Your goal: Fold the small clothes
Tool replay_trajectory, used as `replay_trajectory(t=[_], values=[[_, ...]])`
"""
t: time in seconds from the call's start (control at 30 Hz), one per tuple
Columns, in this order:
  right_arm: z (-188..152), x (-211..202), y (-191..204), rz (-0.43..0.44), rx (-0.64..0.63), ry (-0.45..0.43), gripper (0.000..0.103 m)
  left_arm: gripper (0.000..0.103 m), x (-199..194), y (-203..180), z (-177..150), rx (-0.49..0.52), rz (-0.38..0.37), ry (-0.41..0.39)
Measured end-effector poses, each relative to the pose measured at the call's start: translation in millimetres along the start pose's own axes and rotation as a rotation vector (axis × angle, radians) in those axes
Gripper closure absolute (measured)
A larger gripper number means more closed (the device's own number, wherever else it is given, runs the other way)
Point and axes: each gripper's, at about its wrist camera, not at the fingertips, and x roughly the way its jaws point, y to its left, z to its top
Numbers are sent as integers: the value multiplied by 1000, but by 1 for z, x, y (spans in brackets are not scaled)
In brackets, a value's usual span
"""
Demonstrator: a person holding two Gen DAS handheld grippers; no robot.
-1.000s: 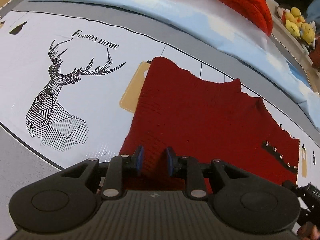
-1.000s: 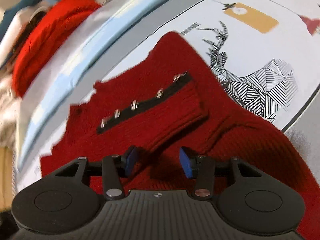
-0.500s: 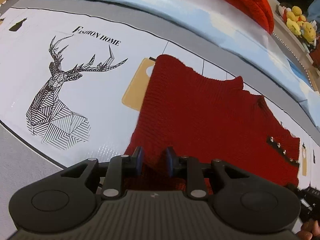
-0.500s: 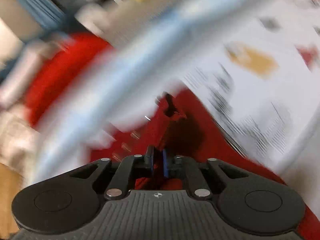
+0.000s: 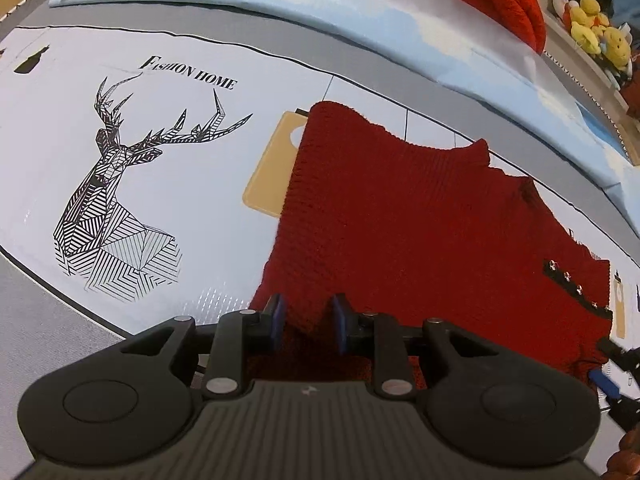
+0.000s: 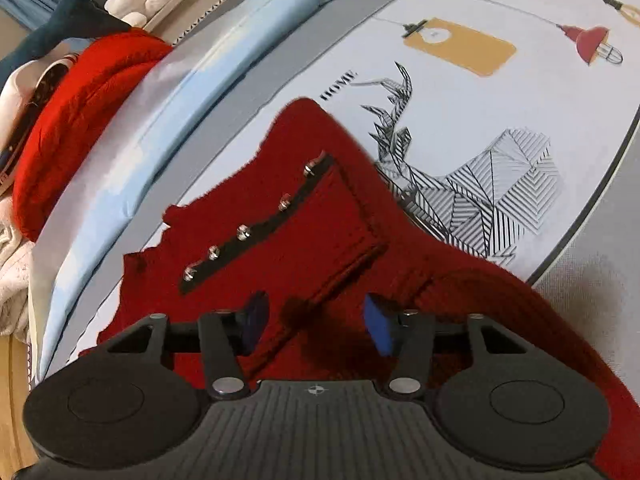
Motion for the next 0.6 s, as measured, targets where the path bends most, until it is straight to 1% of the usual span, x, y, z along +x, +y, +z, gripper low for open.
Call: replay_trajectory(t=[0.1, 0.27, 0.47, 0.6], values=[[1, -10, 10, 0, -64, -49, 45, 76, 0, 0, 0, 2, 0, 7], [7, -12, 3, -5, -17, -25, 45, 76, -12, -3, 2, 9, -6, 0], [6, -36, 11, -8, -59, -70, 45, 76, -47, -5, 6, 49, -7, -52], [6, -63, 23, -27, -130, -105, 45, 76, -76, -2, 4, 82, -7, -108]])
